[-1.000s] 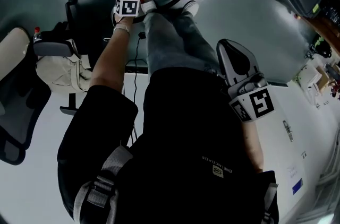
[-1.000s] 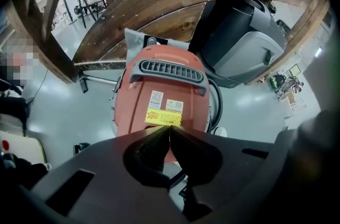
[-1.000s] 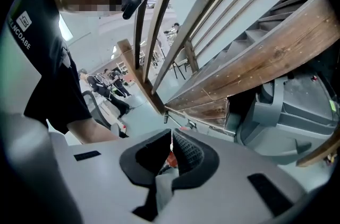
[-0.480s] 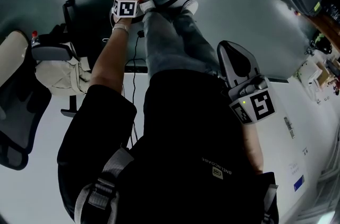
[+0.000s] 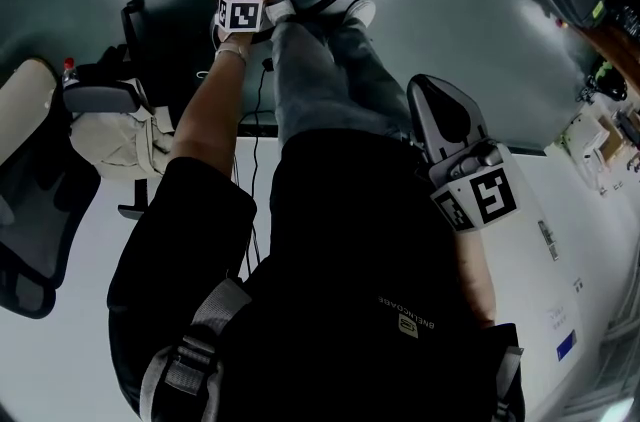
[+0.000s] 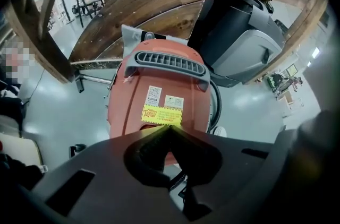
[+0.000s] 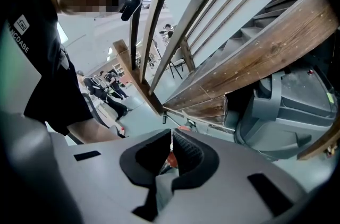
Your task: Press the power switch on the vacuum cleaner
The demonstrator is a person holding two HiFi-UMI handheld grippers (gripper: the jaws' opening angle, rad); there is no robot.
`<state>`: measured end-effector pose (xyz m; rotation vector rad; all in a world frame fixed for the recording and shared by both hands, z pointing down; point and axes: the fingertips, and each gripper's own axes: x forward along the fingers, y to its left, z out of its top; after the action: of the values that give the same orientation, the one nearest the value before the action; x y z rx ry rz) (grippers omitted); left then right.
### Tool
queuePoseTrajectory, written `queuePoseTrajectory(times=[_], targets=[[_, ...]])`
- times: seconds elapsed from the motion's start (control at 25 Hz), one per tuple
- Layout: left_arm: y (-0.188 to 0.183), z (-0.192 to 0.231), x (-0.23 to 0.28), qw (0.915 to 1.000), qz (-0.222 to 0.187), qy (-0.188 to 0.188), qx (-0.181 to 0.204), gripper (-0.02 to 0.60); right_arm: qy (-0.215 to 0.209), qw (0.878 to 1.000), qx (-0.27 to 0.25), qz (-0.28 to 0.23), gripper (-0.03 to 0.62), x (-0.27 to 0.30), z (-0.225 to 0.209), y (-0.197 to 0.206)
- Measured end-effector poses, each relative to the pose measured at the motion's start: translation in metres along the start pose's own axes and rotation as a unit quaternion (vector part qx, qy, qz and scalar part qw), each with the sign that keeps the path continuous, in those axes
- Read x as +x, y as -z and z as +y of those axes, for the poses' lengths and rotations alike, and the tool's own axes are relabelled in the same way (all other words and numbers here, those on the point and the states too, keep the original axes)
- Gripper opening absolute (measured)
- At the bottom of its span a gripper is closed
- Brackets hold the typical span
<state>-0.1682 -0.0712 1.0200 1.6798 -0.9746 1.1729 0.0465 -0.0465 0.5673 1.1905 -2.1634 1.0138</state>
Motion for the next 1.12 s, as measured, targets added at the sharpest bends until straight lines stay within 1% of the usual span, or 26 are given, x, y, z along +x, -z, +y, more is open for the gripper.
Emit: queuePoseTrajectory(times=[0.2, 0.28, 0.36, 0.52, 0.64, 0.76, 1.0, 1.12], targets=[[0.004, 0.001, -0.010, 0.9997, 0.008, -0.008, -0.023, 0.015, -0.001, 1.000, -0.002, -0.013, 0.029, -0.008, 0.004, -0.009], [0.005, -0.005, -0.018, 0.9998, 0.009, -0.004, -0.020, 0.015, 0.000, 1.000, -0.003, -0.019, 0.029, -0.013, 0.005, -0.013], [0.003, -0.010, -0.029, 0.9999, 0.007, -0.008, -0.012, 0.015, 0.000, 1.000, -0.001, -0.027, 0.029, -0.019, 0.006, -0.018], [-0.009, -0.010, -0.054, 0.9996, -0.009, -0.028, -0.005, 0.015, -0.005, 0.999, -0.004, -0.041, 0.029, -0.031, 0.011, -0.028], [-0.022, -0.014, -0.074, 0.9992, -0.022, -0.031, -0.009, 0.015, -0.006, 0.999, -0.008, -0.050, 0.029, -0.042, 0.013, -0.035], [-0.035, -0.016, -0.097, 0.9984, -0.036, -0.043, -0.004, 0.015, -0.007, 0.998, -0.013, -0.060, 0.029, -0.053, 0.014, -0.041], [-0.059, -0.030, -0.160, 0.9963, -0.061, -0.060, 0.004, 0.015, -0.010, 0.996, -0.016, -0.089, 0.029, -0.076, 0.019, -0.059], [-0.068, -0.029, -0.183, 0.9943, -0.066, -0.083, 0.006, 0.015, -0.017, 0.994, -0.019, -0.106, 0.029, -0.085, 0.020, -0.072]])
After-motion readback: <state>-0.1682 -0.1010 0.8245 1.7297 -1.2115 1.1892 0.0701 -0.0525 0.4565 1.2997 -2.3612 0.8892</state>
